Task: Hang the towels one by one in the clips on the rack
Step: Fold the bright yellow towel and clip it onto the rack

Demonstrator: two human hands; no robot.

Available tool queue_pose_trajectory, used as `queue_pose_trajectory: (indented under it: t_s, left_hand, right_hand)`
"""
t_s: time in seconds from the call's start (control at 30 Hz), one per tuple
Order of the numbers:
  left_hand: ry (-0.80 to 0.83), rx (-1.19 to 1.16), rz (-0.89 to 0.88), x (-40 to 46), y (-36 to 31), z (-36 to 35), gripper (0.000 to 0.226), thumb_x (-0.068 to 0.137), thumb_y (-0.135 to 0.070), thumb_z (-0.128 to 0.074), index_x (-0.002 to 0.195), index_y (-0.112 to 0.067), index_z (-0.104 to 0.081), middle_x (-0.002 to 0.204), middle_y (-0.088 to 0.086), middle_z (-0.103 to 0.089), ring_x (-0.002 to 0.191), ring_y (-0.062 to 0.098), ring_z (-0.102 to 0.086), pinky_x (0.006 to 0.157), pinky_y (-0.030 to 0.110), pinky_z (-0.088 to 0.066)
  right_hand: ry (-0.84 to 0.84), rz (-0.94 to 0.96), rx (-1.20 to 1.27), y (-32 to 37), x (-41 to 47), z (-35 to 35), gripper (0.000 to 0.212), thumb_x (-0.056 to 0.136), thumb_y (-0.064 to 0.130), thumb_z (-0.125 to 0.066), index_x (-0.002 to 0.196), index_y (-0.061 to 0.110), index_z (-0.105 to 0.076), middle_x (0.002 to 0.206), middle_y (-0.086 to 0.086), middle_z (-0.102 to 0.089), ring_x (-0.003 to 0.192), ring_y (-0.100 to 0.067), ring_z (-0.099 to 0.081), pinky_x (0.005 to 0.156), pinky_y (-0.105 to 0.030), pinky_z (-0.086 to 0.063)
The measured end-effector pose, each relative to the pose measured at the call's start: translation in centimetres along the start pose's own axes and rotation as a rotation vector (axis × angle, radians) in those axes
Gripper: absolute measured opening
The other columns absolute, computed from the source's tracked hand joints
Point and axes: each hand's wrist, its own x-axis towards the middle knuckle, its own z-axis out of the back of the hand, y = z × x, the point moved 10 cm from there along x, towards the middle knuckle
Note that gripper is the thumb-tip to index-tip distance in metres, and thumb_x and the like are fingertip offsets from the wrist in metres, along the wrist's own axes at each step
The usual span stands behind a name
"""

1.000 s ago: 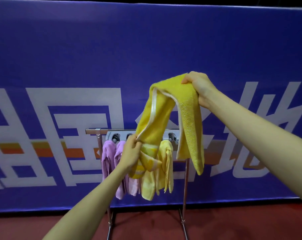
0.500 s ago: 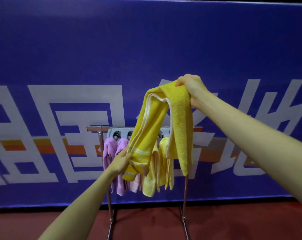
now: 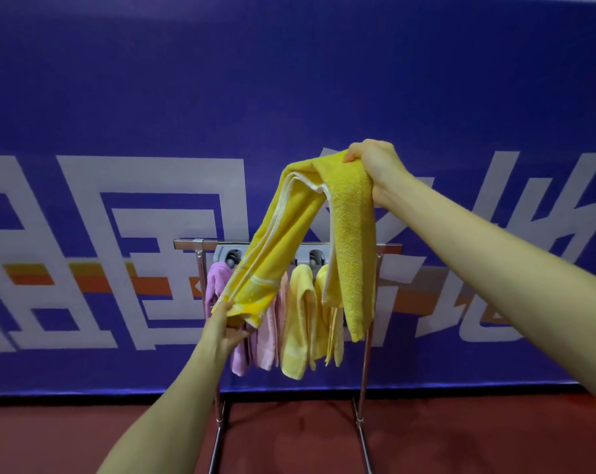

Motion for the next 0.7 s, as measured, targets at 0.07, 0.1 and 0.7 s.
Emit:
queue_pose_trajectory:
  t_s: [0.07,0.1,0.7]
  left_hand:
    - [0.032,-0.104,0.006,-0.3,0.3,-0.9,0.036,0.095,-0.016,-0.044,0.131,-0.01,-0.043,0.127,0.021,-0.051,0.089,0.031,-0.056,0.052,0.046,-0.054]
    - [0.052,-0.117,0.001,-0.5,0.3,-1.4,0.028,0.097,-0.015,-0.043,0.125,-0.011,-0.045,0.119,0.02,-0.055,0.087,0.03,-0.058,0.056,0.046,-0.056]
    - [0.469,0.321,-0.07,-2.7,1.1,-2.3,0.043,0.066,-0.009,-0.082,0.099,0.006,-0.059,0.074,0.007,-0.072,0.065,0.011,-0.069,0.057,0.019,-0.055]
  right_hand:
    - [0.0,0.0,0.003,0.0,0.0,-0.2,0.029,0.066,0.002,-0.063,0.053,0.016,-0.041,0.065,-0.005,-0.038,0.074,-0.023,-0.04,0.067,-0.038,-0.037]
    - [0.005,0.008,-0.009,0.0,0.0,-0.4,0.03,0.065,0.003,-0.063,0.053,0.017,-0.04,0.066,-0.004,-0.037,0.073,-0.023,-0.039,0.067,-0.038,-0.035]
    - [-0.066,-0.009,0.015,-0.1,0.0,1.9,0.033,0.072,-0.002,-0.059,0.053,0.016,-0.038,0.063,-0.002,-0.036,0.062,-0.018,-0.037,0.058,-0.027,-0.031]
